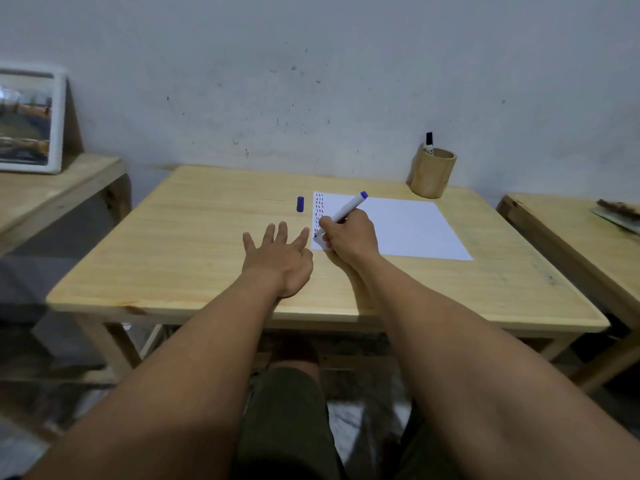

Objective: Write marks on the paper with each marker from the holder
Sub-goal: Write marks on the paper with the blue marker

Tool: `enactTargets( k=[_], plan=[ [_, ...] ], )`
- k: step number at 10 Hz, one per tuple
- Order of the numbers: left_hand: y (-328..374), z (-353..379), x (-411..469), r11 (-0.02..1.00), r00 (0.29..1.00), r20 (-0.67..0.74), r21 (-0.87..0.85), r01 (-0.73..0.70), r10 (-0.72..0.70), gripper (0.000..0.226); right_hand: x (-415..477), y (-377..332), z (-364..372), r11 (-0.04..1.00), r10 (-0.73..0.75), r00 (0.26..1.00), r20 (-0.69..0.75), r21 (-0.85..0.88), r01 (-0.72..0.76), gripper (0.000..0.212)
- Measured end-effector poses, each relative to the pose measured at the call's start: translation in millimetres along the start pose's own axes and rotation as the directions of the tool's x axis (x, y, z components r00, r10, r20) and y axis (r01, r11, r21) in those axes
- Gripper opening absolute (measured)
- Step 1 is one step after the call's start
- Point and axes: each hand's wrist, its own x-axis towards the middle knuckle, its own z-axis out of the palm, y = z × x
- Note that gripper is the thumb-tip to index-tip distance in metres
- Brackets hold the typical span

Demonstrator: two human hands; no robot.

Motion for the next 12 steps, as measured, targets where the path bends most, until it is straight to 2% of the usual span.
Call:
enactTargets(
  k=[2,6,8,12],
  plan=[
    [0.3,-0.2,-0.4,1.0,1.0,-0.001,-0.011,0.007,-0.007,0.058,-0.1,-0.3,-0.3,1.0,-0.014,0.999,0.029,-0.016,0.015,0.019],
    [-0.2,0.8,1.4,1.0,1.0,-0.002,-0.006,0.007,-0.007,0.058,2.3,-1.4,-2.4,1.0,-0.015,0.998,0.062,-0.012,0.016,0.018],
    [-0.6,1.1,1.5,1.0,1.0,-0.002,-0.015,0.008,-0.008,0.058,3.0,0.0,-2.4,0.999,0.001,1.0,0.02,0.04,-0.001,0.02],
    [0.2,0.8,1.9,1.0,1.0,-0.003,0.008,0.008,-0.008,0.058,4.1,0.0,-0.5,1.0,-0.008,0.999,0.034,-0.013,0.009,0.019]
  ],
)
